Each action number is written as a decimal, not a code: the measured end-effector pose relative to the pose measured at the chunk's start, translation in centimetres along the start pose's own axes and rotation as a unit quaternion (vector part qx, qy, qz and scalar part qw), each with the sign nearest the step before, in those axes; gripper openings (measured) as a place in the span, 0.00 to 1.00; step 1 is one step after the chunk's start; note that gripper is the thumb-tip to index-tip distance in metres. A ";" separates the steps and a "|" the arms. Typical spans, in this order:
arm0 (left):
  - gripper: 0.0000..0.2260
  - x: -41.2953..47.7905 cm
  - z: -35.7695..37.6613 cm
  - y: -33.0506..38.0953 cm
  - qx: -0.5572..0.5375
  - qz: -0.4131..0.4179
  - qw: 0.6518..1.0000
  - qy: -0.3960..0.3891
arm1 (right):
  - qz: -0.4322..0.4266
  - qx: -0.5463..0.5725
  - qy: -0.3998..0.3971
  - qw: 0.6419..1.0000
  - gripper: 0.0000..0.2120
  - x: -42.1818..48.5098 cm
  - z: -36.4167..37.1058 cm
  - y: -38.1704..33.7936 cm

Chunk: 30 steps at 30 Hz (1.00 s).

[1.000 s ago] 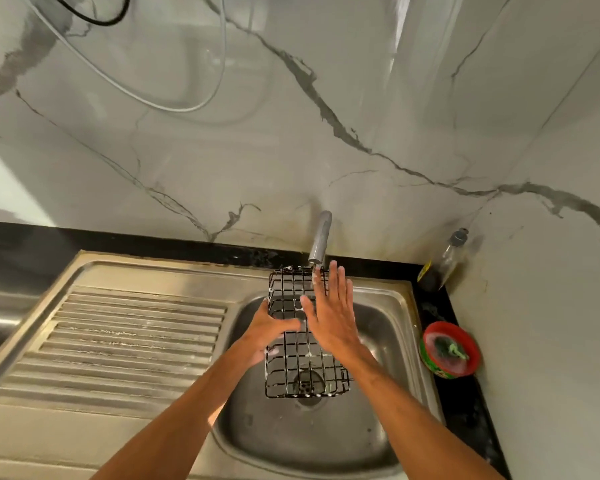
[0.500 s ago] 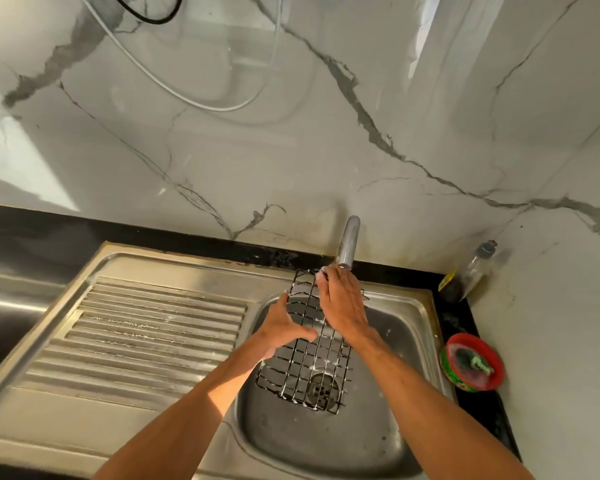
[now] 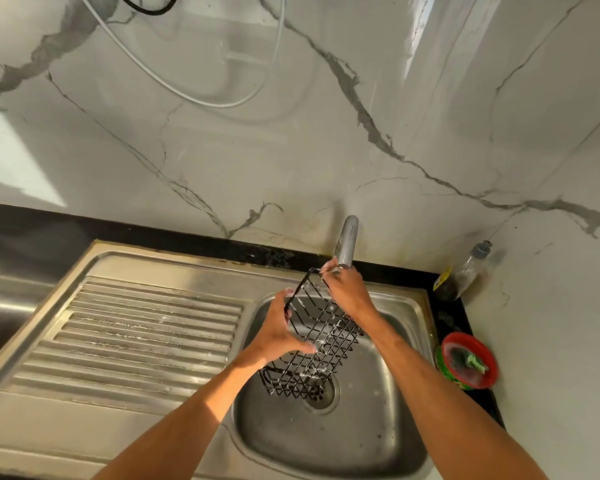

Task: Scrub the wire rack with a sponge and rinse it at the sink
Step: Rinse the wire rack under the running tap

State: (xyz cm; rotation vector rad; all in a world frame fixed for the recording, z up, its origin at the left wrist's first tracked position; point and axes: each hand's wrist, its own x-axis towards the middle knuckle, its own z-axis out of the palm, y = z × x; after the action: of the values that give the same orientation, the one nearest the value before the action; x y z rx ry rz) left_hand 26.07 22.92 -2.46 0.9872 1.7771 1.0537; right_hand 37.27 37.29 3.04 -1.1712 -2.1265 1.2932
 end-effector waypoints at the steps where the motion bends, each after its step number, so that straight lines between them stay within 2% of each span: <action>1: 0.52 0.3 -0.1 -0.1 -0.008 -0.003 1.000 -0.003 | 0.008 0.015 0.005 1.000 0.07 -0.1 0.0 0.1; 4: 0.48 1.1 -0.3 0.4 -0.010 -0.021 1.000 -0.021 | 0.015 0.020 0.011 1.000 0.06 -0.6 0.4 0.0; 8: 0.52 2.6 0.1 2.3 0.035 0.026 0.999 -0.015 | 0.010 -0.013 0.028 0.999 0.04 -1.2 1.5 -0.2; 12: 0.42 3.7 0.5 3.1 0.137 0.068 0.988 0.014 | -0.013 -0.051 0.031 0.998 0.03 -1.5 1.9 0.4; 14: 0.40 3.8 1.3 3.9 0.156 0.088 0.983 0.028 | -0.024 -0.108 0.082 0.990 0.02 -1.7 0.2 1.2; 16: 0.40 3.6 1.1 3.8 0.150 0.099 0.983 0.045 | -0.066 -0.214 0.144 0.964 0.09 -1.7 -0.1 1.4; 17: 0.39 3.6 1.1 3.8 0.145 0.105 0.982 0.051 | -0.093 -0.248 0.144 0.953 0.13 -1.8 0.1 1.4; 19: 0.37 3.6 1.1 3.9 0.136 0.120 0.982 0.057 | -0.151 -0.292 0.048 0.943 0.22 -2.4 1.3 1.1; 21: 0.36 3.7 1.2 3.9 0.127 0.126 0.982 0.058 | -0.168 -0.310 -0.036 0.935 0.25 -2.7 1.9 1.5; 22: 0.37 3.6 1.3 3.9 0.124 0.127 0.982 0.059 | -0.159 -0.309 -0.035 0.937 0.25 -2.6 1.6 1.9; 25: 0.39 3.3 1.0 4.0 0.120 0.118 0.984 0.060 | -0.103 -0.288 0.040 0.951 0.23 -2.2 0.6 2.2; 28: 0.40 3.2 0.7 4.1 0.127 0.134 0.982 0.050 | -0.181 -0.310 0.033 0.933 0.19 -2.1 1.4 1.7; 30: 0.39 3.0 0.4 4.1 0.126 0.132 0.982 0.043 | -0.170 -0.286 0.023 0.943 0.14 -1.5 0.5 1.5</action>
State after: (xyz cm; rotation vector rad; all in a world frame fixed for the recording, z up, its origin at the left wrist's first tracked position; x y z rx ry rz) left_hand 26.28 27.14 0.45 1.3817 1.9217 1.0619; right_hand 38.44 36.15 1.66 -0.9457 -2.6104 0.5019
